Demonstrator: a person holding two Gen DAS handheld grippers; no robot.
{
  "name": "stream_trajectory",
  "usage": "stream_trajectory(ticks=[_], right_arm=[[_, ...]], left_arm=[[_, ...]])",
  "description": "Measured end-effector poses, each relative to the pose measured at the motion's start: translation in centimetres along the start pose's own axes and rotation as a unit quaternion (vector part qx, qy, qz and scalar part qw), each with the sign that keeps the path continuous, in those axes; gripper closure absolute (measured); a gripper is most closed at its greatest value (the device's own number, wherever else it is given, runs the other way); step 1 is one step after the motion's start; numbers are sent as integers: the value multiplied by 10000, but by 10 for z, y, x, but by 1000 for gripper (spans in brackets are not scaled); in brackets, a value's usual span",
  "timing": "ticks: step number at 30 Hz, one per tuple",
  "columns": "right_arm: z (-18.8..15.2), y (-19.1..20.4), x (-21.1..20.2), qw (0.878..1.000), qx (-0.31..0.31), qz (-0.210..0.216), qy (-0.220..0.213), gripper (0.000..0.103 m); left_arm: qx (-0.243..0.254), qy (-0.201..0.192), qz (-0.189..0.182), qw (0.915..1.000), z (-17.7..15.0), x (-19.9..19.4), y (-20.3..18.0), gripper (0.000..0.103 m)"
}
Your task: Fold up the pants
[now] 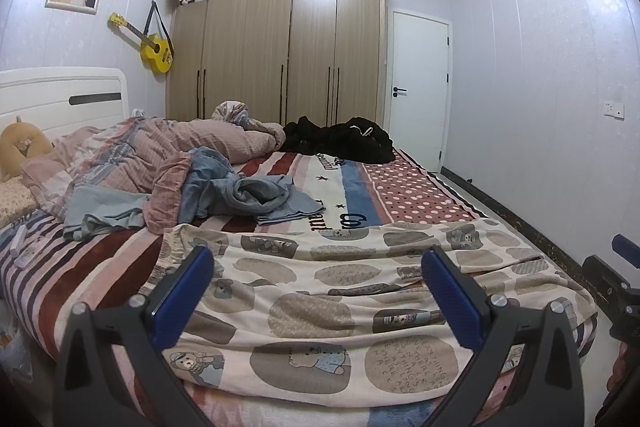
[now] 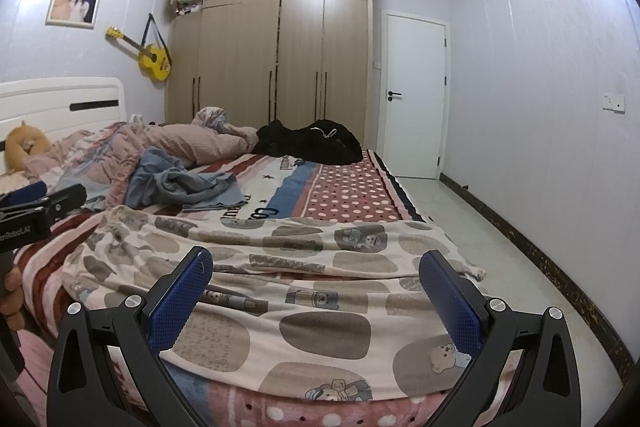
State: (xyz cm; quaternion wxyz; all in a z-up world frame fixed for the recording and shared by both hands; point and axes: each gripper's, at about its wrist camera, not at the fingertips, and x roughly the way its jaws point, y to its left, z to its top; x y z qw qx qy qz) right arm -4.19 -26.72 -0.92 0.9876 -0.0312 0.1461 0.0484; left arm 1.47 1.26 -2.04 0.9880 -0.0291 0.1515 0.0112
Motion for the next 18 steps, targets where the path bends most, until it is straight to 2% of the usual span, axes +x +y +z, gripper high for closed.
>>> stream_trajectory(ticks=[9,18], right_arm=[[-5,-23,7,9974,683,189,129,0],[-7,-25,10,9978,642,84,169,0]], left_arm=[[-57,99,28,9999,-1,7,3,1],[-35,227,74,9997,-6,12,6,1]])
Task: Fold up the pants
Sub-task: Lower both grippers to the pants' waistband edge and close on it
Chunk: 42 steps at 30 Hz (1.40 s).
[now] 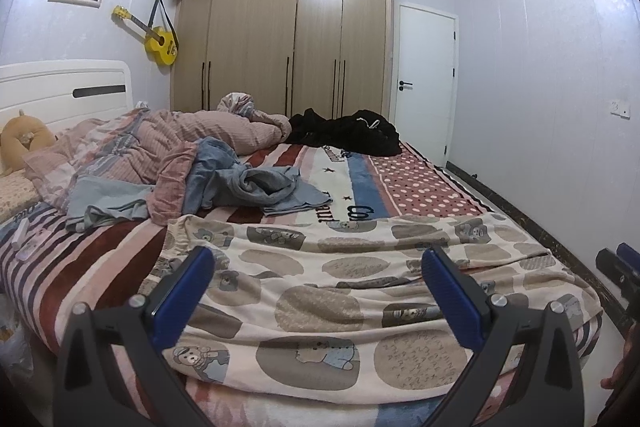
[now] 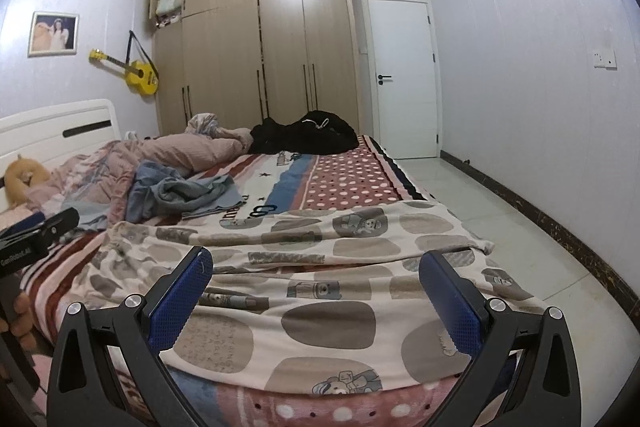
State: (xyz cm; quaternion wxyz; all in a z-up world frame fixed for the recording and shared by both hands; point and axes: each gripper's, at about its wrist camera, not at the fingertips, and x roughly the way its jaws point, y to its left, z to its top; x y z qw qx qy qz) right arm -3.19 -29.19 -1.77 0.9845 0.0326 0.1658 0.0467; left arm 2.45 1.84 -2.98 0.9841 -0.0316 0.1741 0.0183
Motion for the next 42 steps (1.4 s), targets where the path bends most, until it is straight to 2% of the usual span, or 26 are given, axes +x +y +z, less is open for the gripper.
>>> stream_trajectory(ticks=[2,5,7,10,12,15,19,22,29,31,33,37,42], right_arm=[[-1,-3,2,10000,51,51,62,0],[-6,-14,9,9994,176,52,290,0],[-12,-23,15,9986,254,32,457,0],[-28,-35,28,9965,241,-314,731,0],[-40,-44,36,9947,294,-321,931,0],[-58,-62,46,9895,664,-256,1255,0],[-74,-78,58,9835,1008,-167,1493,0],[-82,-89,63,9795,1217,-133,1598,0],[-94,-120,64,9684,1801,-220,1713,0],[-97,-131,65,9644,1958,-265,1758,2],[-101,-141,65,9604,2133,-270,1774,7],[-110,-162,66,9503,2491,-309,1841,9],[-120,-182,67,9413,2827,-283,1824,9]], left_arm=[[-54,130,-66,9999,-6,5,6,1],[-502,568,-105,9971,-23,23,31,1],[-885,981,-75,9912,-40,40,56,1],[-1277,1327,211,9827,-62,59,84,1],[-1630,1542,398,9737,-76,69,104,1],[-2107,1688,311,9624,-93,78,125,1],[-2703,1971,155,9422,-113,93,144,1],[-2990,2084,-50,9312,-126,104,151,1],[-3241,1858,-85,9276,-124,112,164,3],[-3264,1742,107,9290,-121,118,174,15],[-3328,1705,340,9268,-118,124,182,36],[-3455,1723,416,9215,-116,130,194,53],[-3492,1736,501,9195,-117,131,204,87]])
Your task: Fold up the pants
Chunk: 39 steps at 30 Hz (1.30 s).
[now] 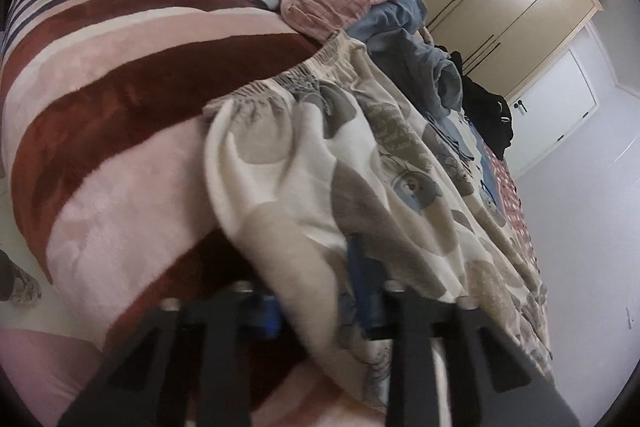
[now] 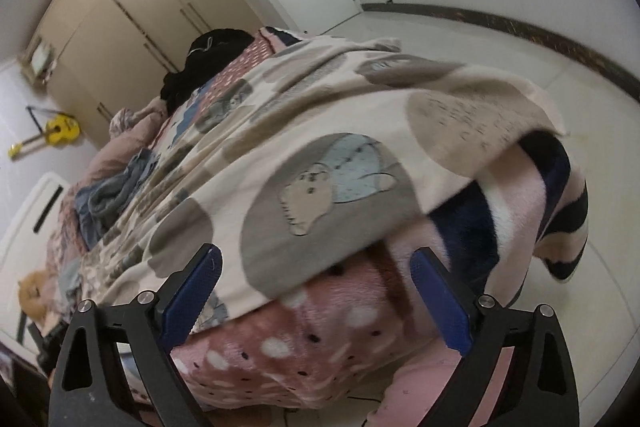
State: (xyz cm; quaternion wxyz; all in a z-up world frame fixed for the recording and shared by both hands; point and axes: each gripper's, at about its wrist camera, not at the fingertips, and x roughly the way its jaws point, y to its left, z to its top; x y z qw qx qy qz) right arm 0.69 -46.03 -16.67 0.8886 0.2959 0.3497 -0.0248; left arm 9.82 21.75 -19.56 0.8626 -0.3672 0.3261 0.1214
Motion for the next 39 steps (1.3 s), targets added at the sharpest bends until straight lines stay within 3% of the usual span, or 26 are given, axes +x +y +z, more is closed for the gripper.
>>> stream_trajectory(ticks=[4,9,14,17,18,22,30,34,39], right_arm=[[15,-15,2,9996,125,-127,-221,17],[31,-27,6,9986,326,-36,-410,22],[41,-31,4,9971,347,-325,-589,48],[46,-40,-2,9942,467,-512,-819,69],[47,-42,-3,9935,504,-546,-859,71],[52,-41,-1,9925,265,-856,-826,95],[75,-16,-14,9932,-269,-684,-905,98],[109,16,-11,9950,-664,-280,-694,98],[158,60,5,9888,-1364,-311,-520,98]], left_arm=[[-42,-55,-92,9999,0,-5,5,94],[88,-584,6,9983,5,-25,1,97],[102,-864,104,9962,20,-40,5,98],[136,-906,138,9957,26,-44,8,98],[174,-904,142,9957,27,-44,8,98],[295,-867,128,9957,27,-47,6,98],[1045,-472,260,9931,47,-52,-24,98],[1526,-345,337,9871,71,-52,-50,98],[1784,-267,598,9818,110,-36,-76,98]])
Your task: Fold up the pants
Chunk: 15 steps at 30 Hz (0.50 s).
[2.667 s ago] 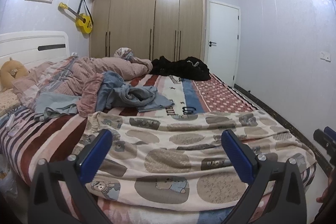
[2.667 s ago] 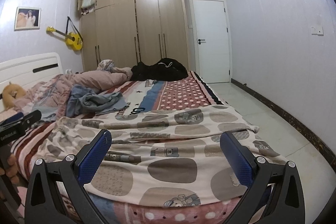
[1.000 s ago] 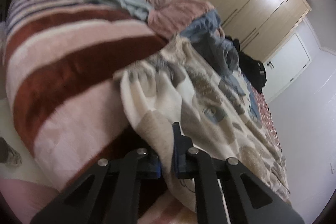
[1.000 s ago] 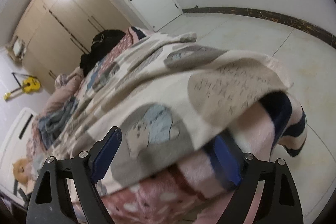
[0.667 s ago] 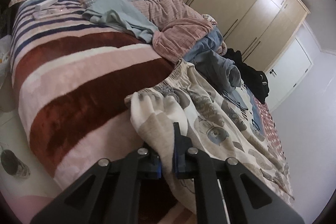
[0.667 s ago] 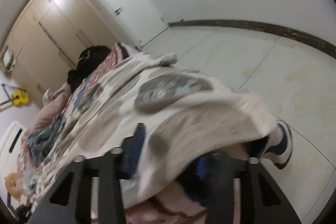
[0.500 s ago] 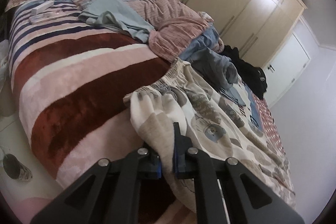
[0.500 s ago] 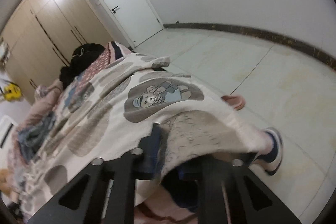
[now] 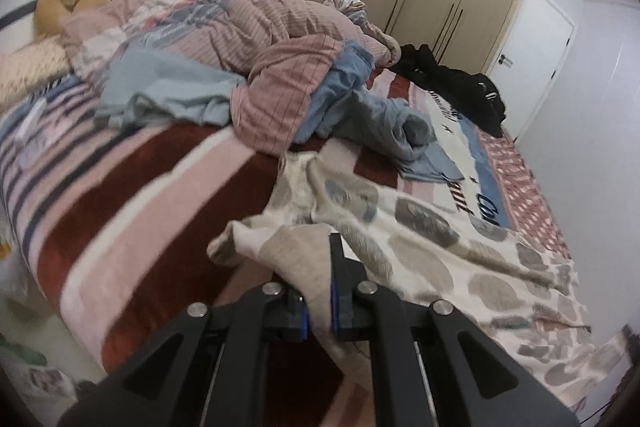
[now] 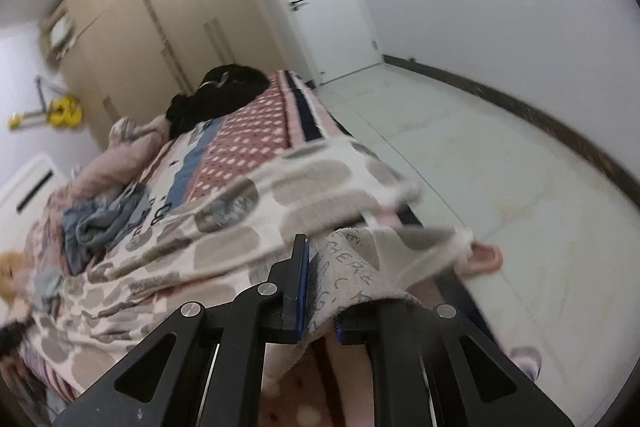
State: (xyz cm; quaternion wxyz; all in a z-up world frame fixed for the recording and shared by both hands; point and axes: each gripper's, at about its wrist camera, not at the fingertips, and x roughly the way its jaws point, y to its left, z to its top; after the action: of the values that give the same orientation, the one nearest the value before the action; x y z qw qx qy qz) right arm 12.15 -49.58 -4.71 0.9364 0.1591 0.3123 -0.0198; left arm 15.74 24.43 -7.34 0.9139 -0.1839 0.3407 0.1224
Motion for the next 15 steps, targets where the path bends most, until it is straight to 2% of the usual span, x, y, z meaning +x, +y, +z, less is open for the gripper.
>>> stream_trajectory(ticks=[4,7,9,15], right_arm=[[41,16,30,9991,-366,-184,140,98],[70,20,61,9985,-351,-254,323,98],[83,23,79,9977,-445,-357,372,98],[109,32,135,9952,-586,-609,499,99]], left_arm=[[-31,423,-43,9991,34,37,-6,98],[173,562,142,9982,50,66,-18,97],[320,589,192,9976,57,80,-27,97],[340,859,340,9951,82,130,-38,95]])
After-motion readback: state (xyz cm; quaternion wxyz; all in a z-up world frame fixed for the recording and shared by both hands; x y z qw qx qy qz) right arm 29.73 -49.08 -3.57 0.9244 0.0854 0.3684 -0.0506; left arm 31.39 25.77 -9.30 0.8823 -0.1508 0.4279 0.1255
